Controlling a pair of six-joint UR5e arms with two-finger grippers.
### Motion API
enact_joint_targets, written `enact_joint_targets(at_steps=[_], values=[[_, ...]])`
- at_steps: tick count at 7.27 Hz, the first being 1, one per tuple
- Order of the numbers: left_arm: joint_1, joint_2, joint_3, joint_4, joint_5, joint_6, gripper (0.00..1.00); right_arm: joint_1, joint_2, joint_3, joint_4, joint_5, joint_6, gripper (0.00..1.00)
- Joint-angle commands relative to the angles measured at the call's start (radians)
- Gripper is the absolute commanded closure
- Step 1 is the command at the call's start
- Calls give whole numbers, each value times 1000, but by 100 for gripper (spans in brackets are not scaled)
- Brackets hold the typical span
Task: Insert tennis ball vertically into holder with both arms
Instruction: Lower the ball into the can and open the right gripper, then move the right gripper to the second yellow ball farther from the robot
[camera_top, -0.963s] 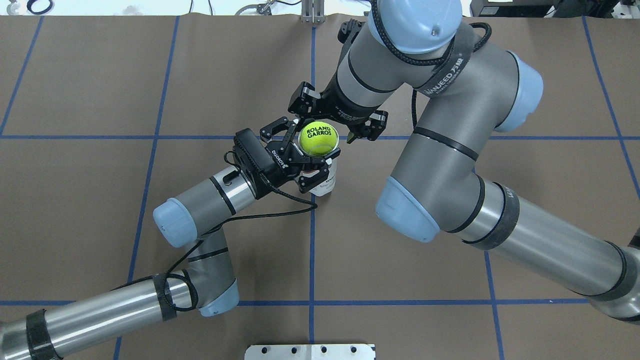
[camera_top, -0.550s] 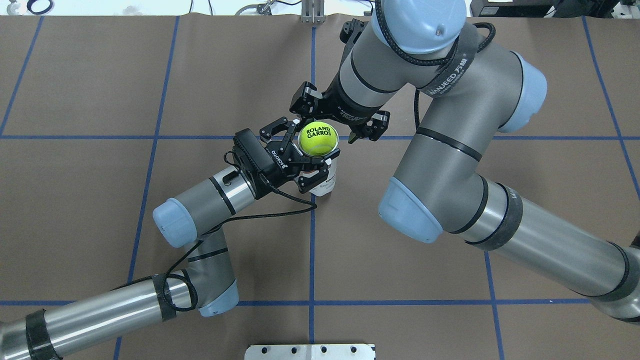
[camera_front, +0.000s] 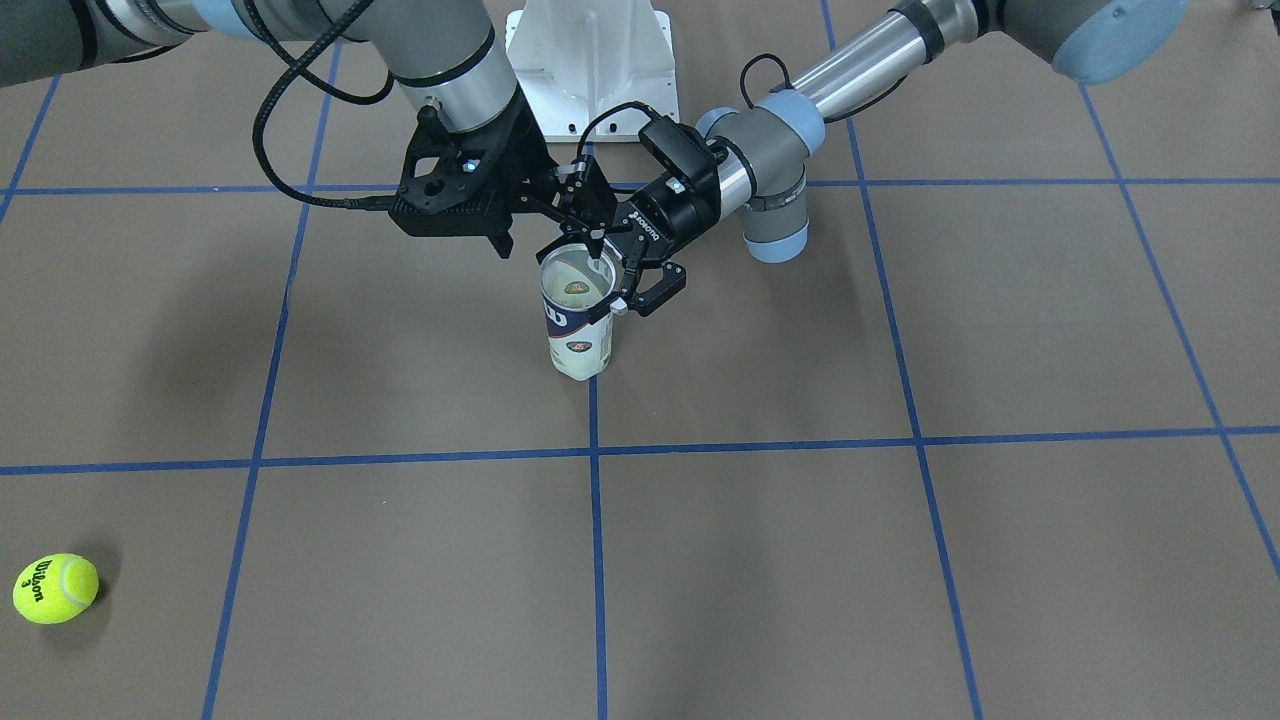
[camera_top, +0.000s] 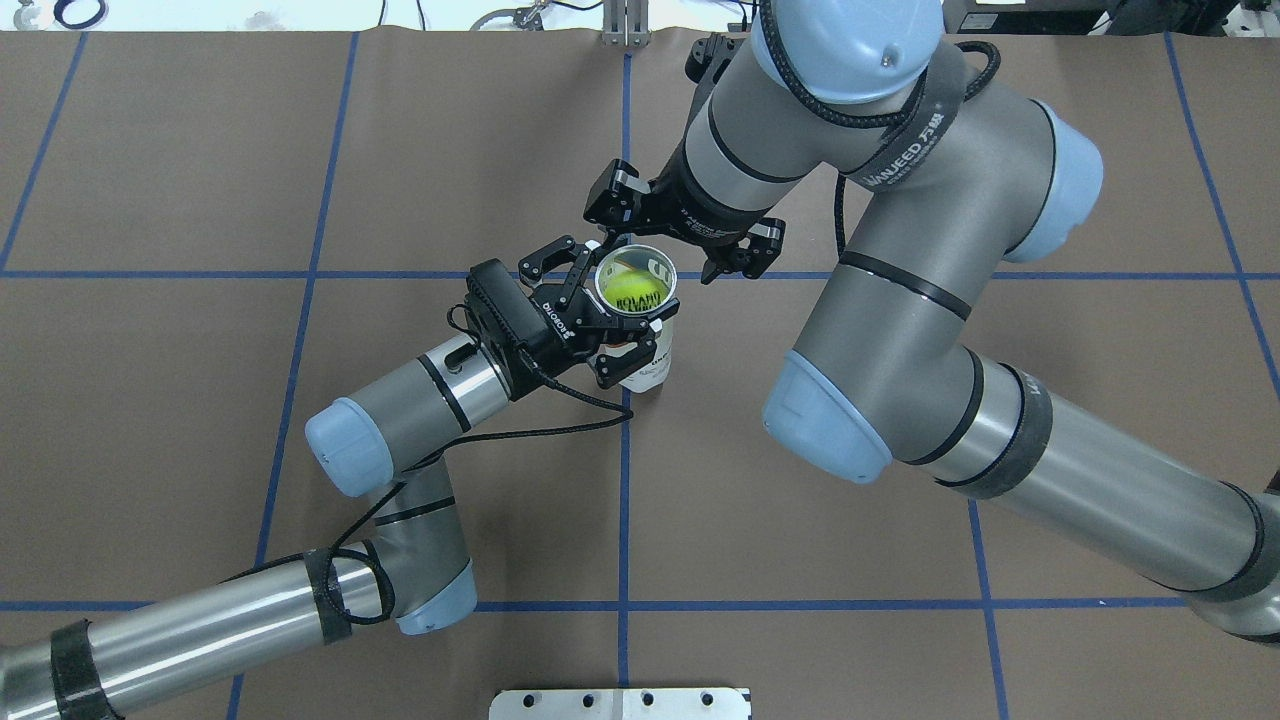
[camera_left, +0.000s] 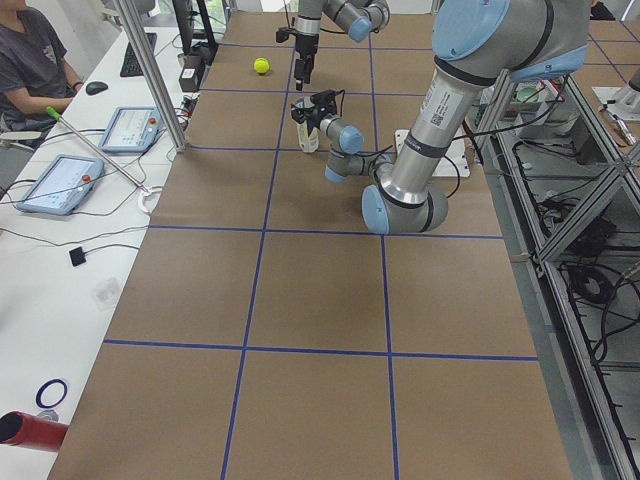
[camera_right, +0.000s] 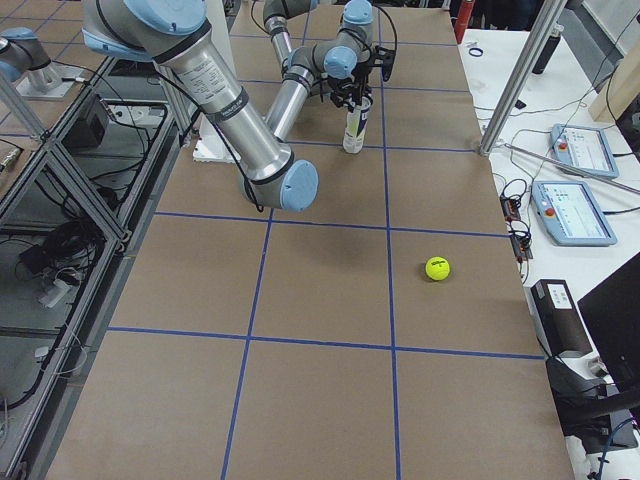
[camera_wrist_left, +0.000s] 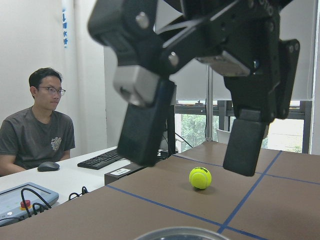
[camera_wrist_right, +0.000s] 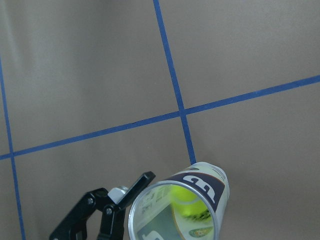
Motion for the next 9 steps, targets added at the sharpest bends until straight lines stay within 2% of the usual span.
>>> enact_joint_targets(at_steps=[1,2,4,6,9], values=[[1,-2,-4,0,0,-1,12,31,-26,18,-2,13,-2,2],[-1,-2,-7,0,0,-1,12,57,-103,75,2,35,-18,2],[1,1,-7,-2,0,-1,11,158,-211,74,3,56,-218,1],[1,1,-7,0,0,-2,12,302,-241,-2,2,154,-384,1],[2,3,-8,0,0,-2,11,400,-250,-185,15,165,-605,2]])
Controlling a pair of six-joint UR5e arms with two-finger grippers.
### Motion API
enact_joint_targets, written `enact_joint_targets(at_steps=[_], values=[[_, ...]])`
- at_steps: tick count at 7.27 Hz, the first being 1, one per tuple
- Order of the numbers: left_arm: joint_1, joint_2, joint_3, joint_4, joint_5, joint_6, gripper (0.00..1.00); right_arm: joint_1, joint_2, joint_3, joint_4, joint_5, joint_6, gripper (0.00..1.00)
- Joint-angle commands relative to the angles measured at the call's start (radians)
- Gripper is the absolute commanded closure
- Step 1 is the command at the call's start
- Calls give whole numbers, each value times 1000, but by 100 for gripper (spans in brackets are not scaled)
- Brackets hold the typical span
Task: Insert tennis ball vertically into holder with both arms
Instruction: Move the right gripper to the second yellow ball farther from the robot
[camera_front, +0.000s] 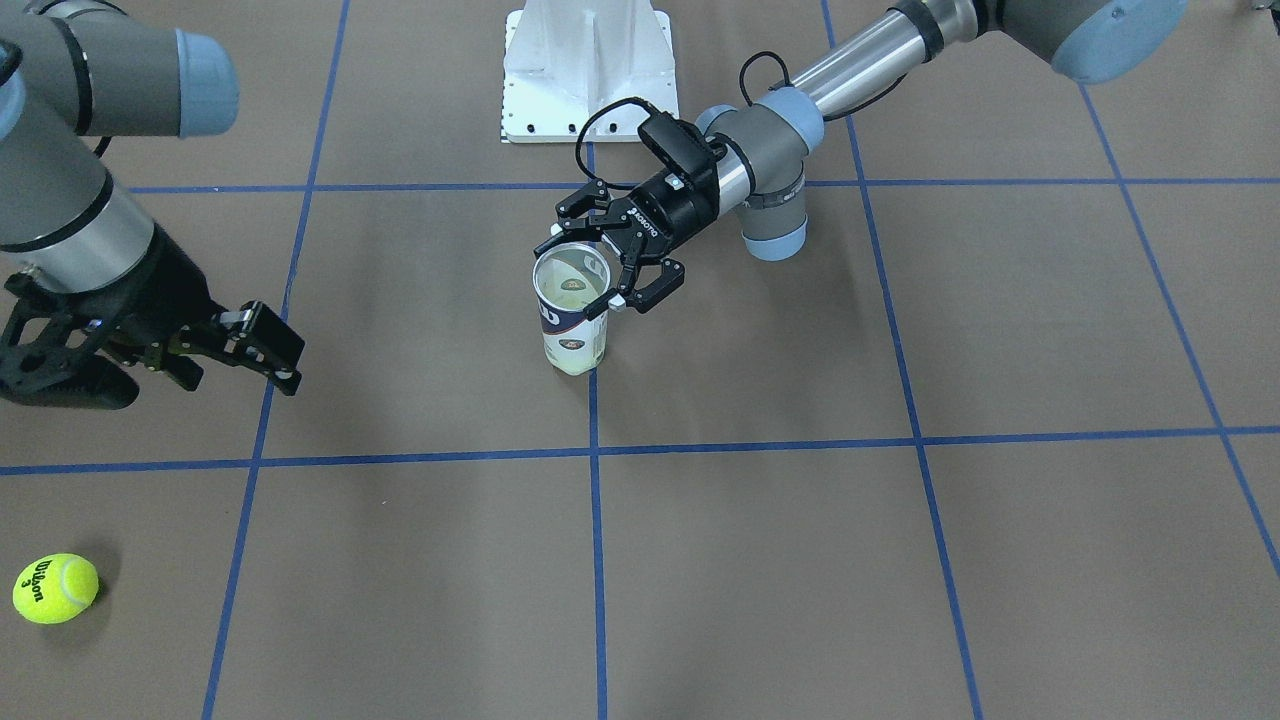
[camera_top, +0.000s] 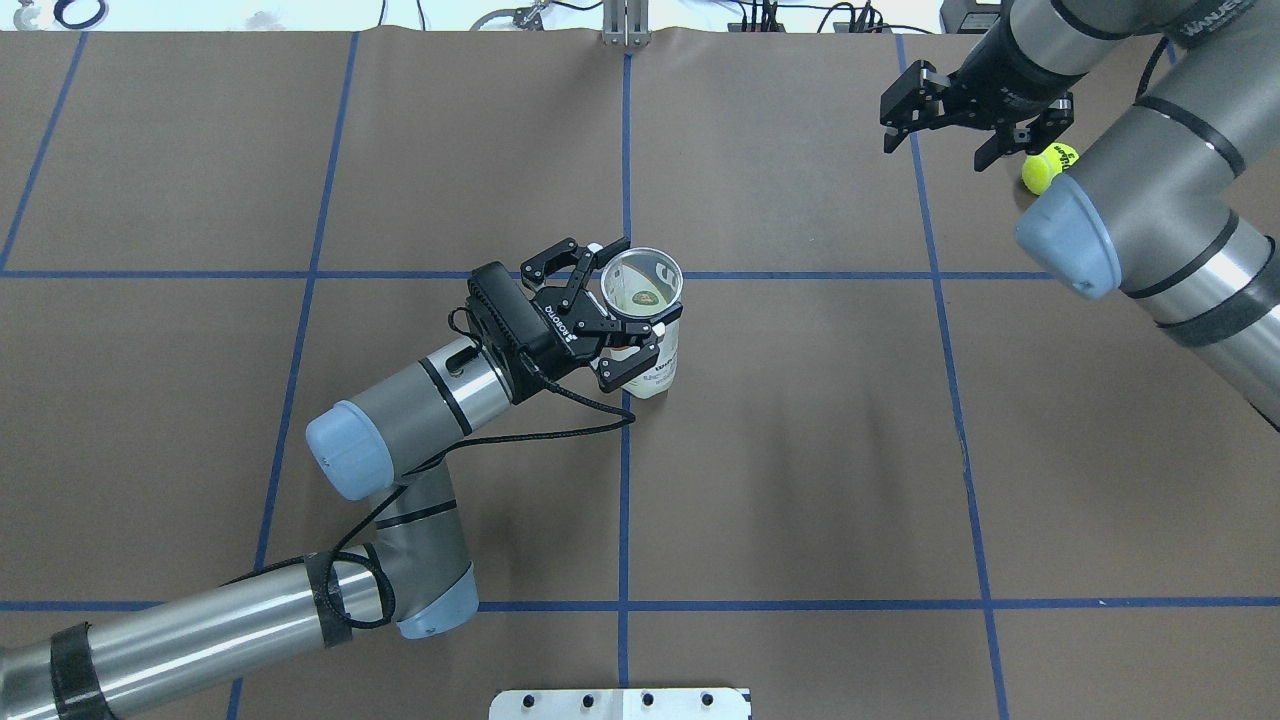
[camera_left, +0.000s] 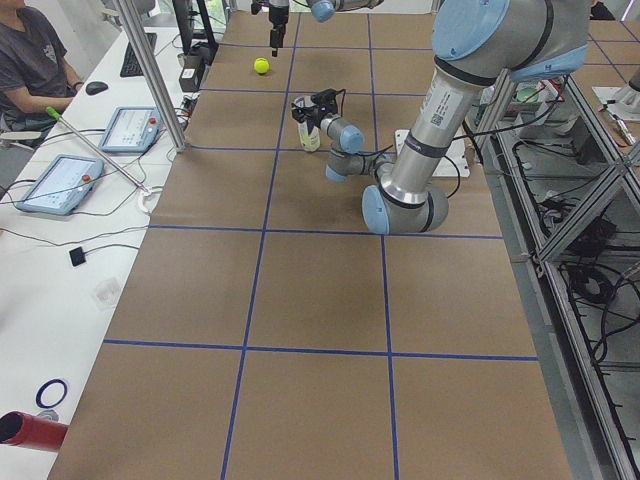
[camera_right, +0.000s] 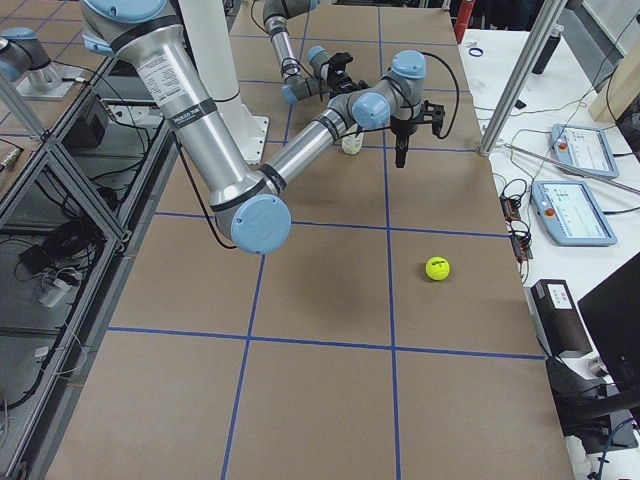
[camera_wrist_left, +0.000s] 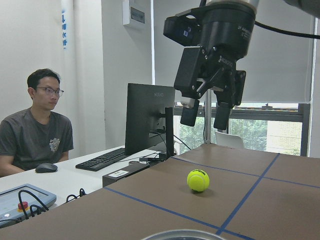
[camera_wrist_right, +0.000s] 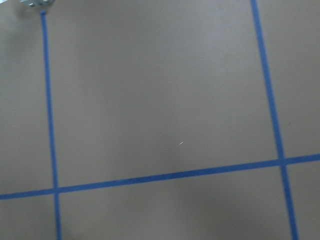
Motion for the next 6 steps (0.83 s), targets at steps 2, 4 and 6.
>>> enact_joint_targets(at_steps=[2,4,6], values=[[1,-2,-2,0,0,0,11,96,27,-277,125,1,-110,2],[1,-3,-3,0,1,-2,11,132,25,-501,328,-25,-172,2],[-1,-2,-6,-1,0,-2,10,127,47,-571,336,-113,-194,2]])
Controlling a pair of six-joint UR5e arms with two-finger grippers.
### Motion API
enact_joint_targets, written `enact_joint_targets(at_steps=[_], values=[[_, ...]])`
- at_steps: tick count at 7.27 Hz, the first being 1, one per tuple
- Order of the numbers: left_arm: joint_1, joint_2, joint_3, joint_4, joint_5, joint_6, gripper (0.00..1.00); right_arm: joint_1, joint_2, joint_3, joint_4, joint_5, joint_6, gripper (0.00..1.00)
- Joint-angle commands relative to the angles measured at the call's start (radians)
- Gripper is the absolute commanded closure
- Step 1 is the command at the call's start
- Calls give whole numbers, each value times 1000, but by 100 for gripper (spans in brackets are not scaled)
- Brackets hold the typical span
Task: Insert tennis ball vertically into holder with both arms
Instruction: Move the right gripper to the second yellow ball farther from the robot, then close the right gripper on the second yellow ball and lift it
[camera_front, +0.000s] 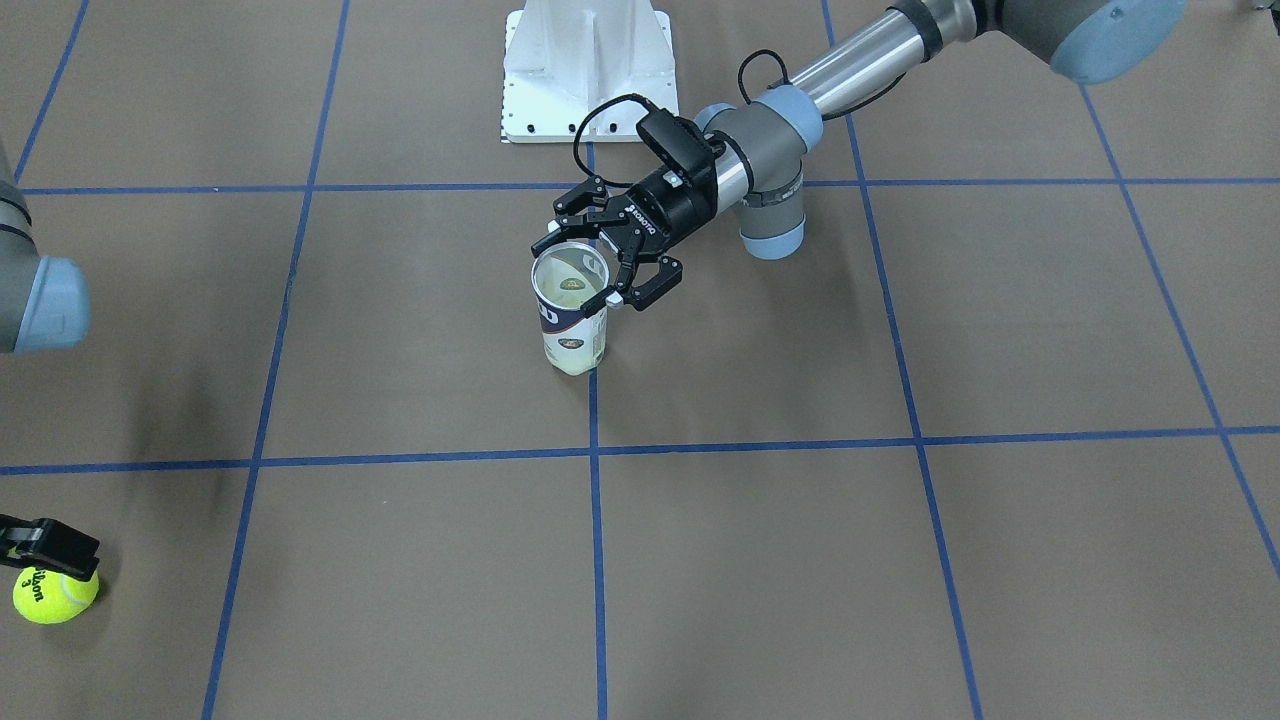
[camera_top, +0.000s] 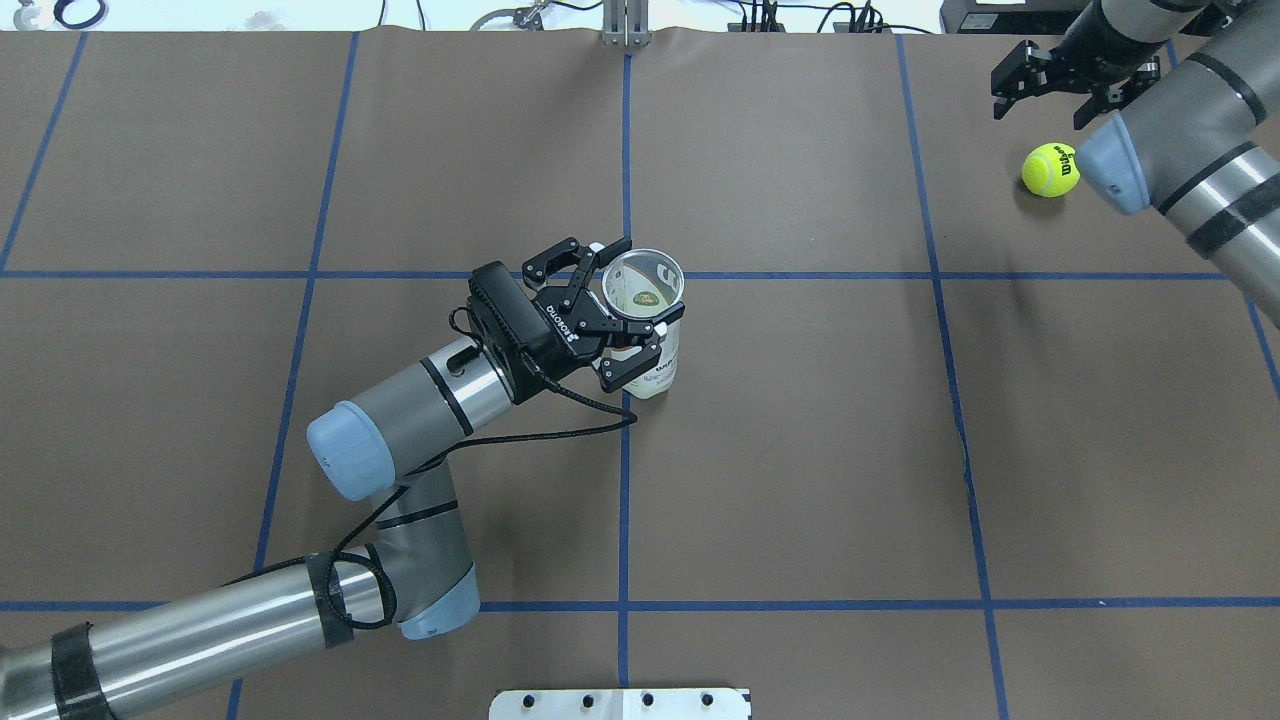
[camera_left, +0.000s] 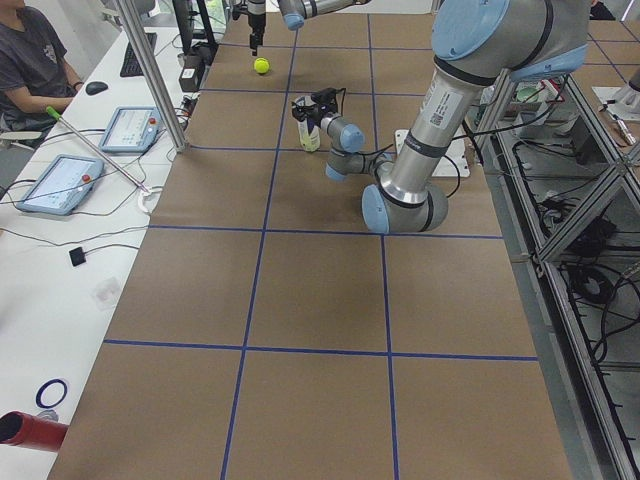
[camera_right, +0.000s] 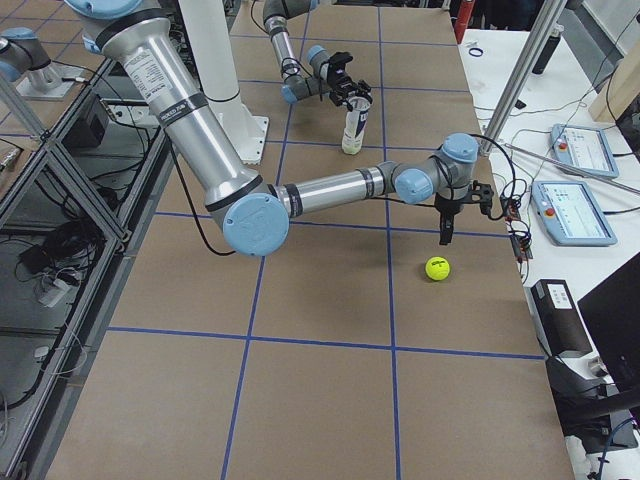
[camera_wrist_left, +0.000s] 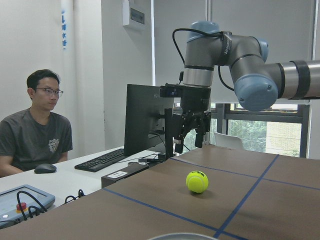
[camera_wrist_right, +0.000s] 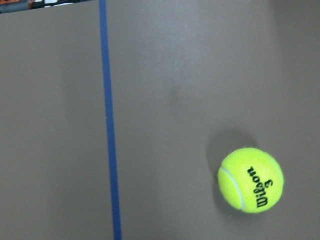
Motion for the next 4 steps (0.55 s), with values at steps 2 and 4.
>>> enact_joint_targets(at_steps=[2,4], values=[[-1,3,-3,0,-1,0,10,-11,15,-148,148,-42,0,2],[-1,6,-9,0,1,-2,10,-35,-2,-171,193,-44,3,2]])
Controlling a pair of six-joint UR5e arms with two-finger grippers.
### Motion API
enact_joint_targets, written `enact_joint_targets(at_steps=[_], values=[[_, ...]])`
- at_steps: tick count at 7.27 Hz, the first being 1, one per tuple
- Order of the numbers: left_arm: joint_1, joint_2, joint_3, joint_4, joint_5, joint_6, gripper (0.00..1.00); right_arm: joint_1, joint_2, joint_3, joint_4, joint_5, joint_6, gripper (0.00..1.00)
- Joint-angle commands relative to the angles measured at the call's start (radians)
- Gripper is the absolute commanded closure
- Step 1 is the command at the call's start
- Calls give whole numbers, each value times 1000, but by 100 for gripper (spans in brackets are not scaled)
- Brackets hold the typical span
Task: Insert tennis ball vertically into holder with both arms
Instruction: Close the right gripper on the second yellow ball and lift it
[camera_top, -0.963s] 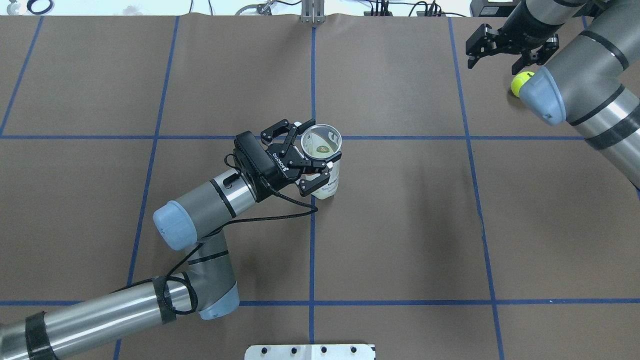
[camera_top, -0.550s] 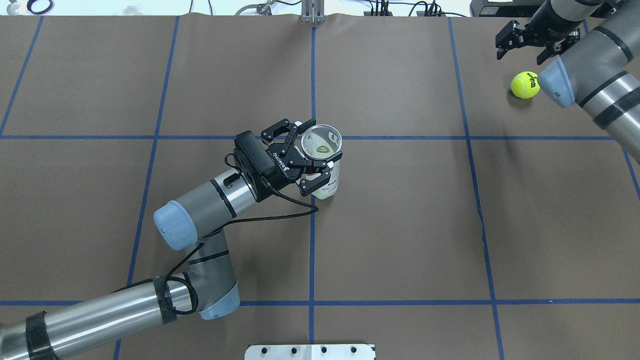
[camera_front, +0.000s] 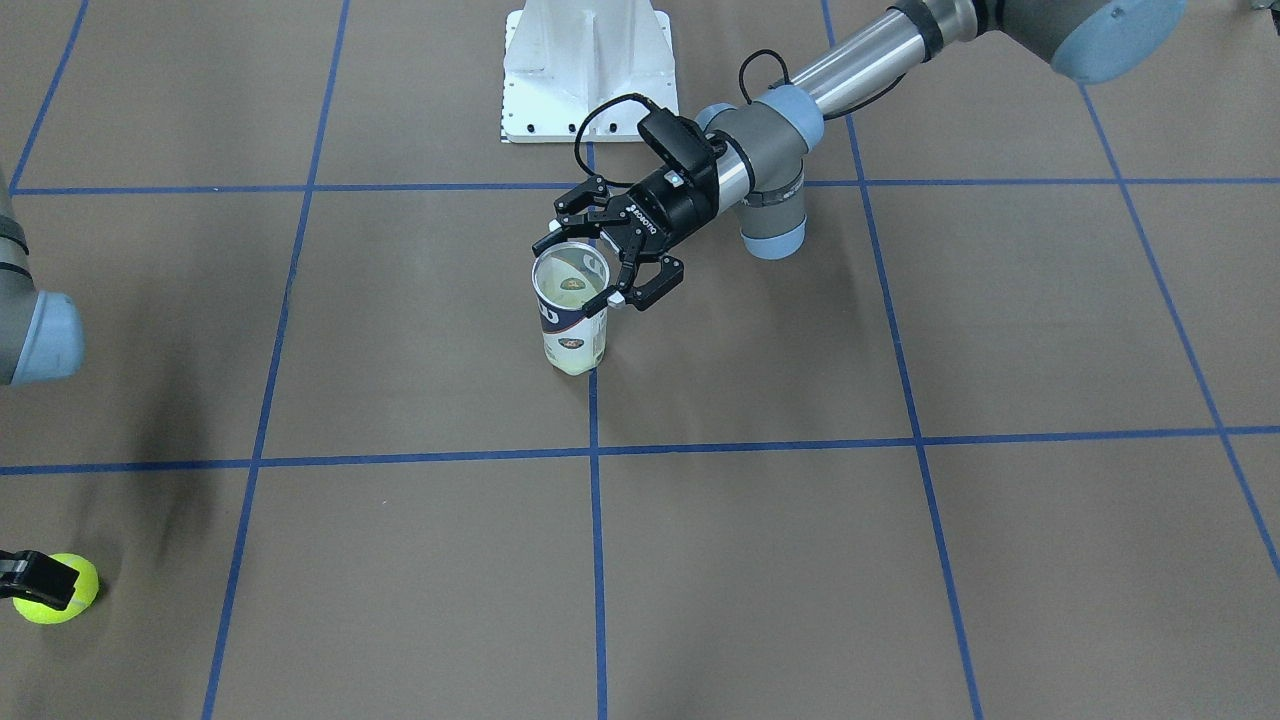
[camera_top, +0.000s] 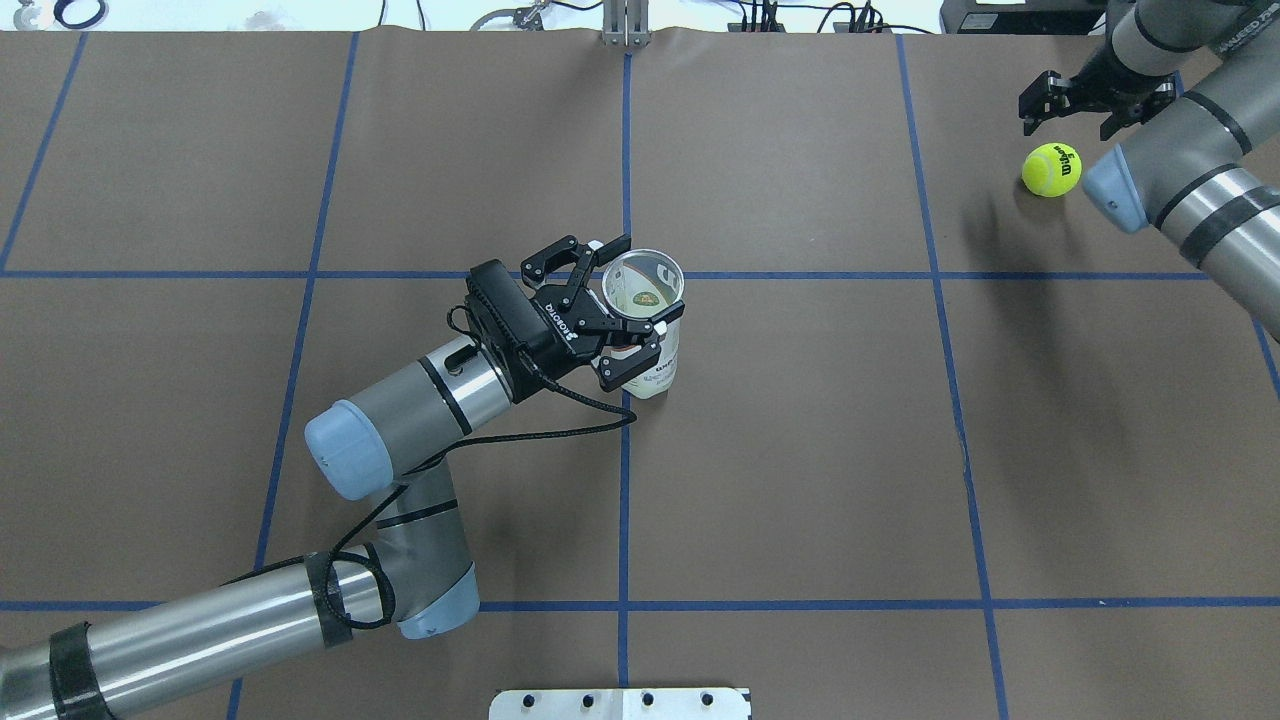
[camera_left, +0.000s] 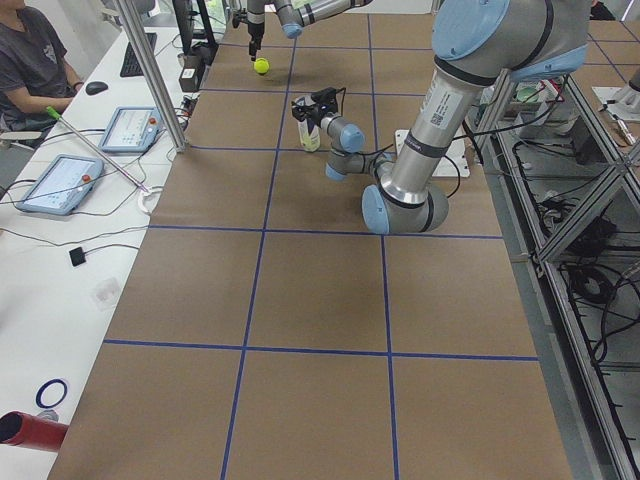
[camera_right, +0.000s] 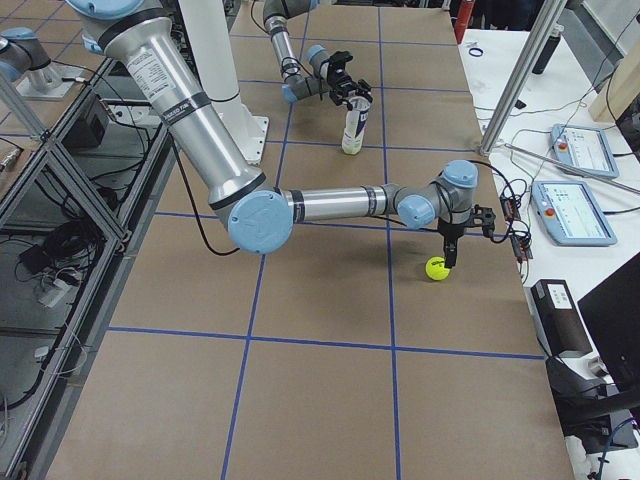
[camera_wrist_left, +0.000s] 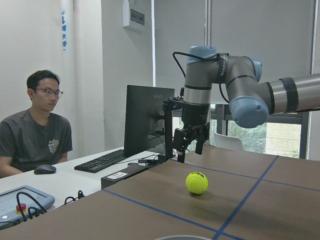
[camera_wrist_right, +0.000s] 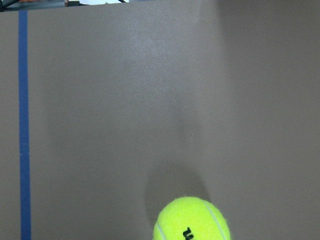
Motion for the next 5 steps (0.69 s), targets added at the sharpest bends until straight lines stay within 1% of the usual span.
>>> enact_joint_targets(at_steps=[1,3,4,5], values=[[0,2,-2,0,1,-1,10,-27,-11,-46,70,-2,2,2],[-2,4,-7,0,1,-1,10,-54,-20,-57,74,-69,-2,2],[-2,5,-7,0,1,-1,10,-59,-22,-62,74,-74,-2,3],[-2,5,-7,0,1,-1,10,-62,-18,-66,74,-88,-2,38]])
